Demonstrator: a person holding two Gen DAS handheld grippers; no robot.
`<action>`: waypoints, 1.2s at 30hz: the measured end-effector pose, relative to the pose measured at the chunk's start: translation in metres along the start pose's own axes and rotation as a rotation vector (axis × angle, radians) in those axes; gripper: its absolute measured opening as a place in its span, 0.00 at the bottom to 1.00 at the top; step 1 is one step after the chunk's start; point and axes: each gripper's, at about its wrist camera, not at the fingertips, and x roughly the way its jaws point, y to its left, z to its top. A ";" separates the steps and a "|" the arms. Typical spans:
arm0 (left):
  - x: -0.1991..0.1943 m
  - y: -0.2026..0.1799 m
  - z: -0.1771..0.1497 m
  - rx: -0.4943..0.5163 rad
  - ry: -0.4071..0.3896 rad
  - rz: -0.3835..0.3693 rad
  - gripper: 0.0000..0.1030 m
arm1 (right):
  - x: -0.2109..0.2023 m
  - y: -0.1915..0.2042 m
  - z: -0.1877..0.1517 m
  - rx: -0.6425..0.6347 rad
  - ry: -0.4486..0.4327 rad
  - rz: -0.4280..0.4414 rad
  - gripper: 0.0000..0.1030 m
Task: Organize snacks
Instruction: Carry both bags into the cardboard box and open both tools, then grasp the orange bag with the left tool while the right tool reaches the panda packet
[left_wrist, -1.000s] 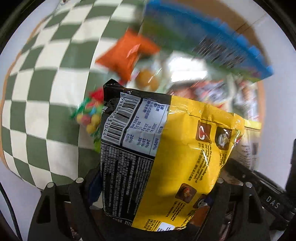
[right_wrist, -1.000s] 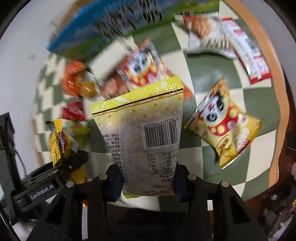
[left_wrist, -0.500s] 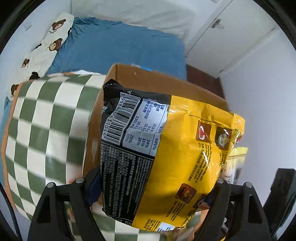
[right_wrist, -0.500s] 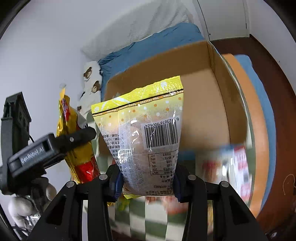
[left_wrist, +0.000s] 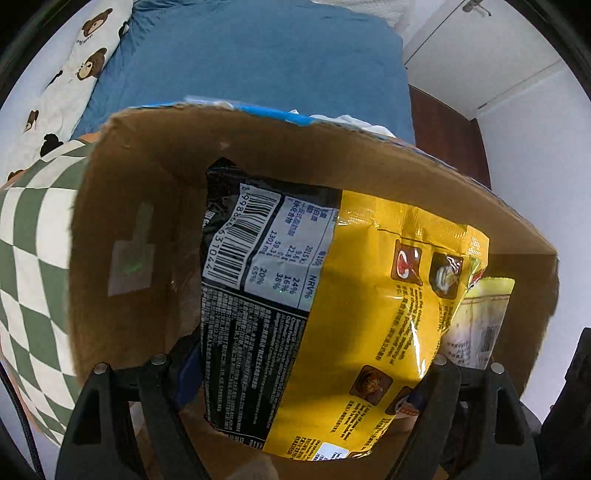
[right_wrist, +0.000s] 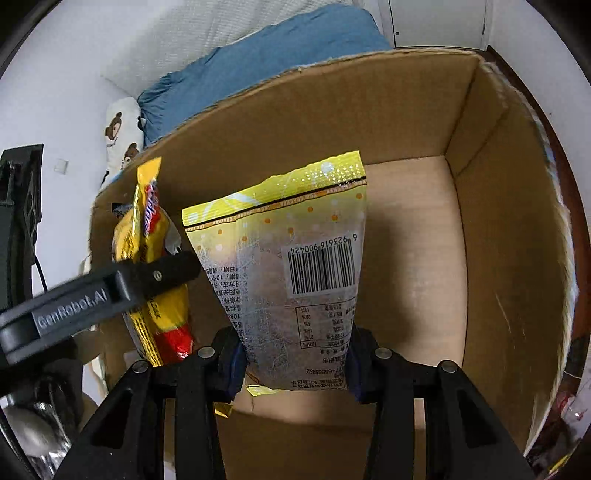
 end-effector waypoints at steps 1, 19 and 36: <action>-0.001 -0.003 -0.001 -0.003 0.005 0.002 0.82 | 0.006 -0.007 0.003 0.003 0.003 0.000 0.44; -0.064 -0.032 -0.055 0.131 -0.218 0.022 0.94 | -0.013 -0.033 0.012 -0.092 -0.058 -0.100 0.91; -0.158 -0.020 -0.162 0.217 -0.491 0.077 0.94 | -0.123 0.023 -0.059 -0.165 -0.329 -0.163 0.91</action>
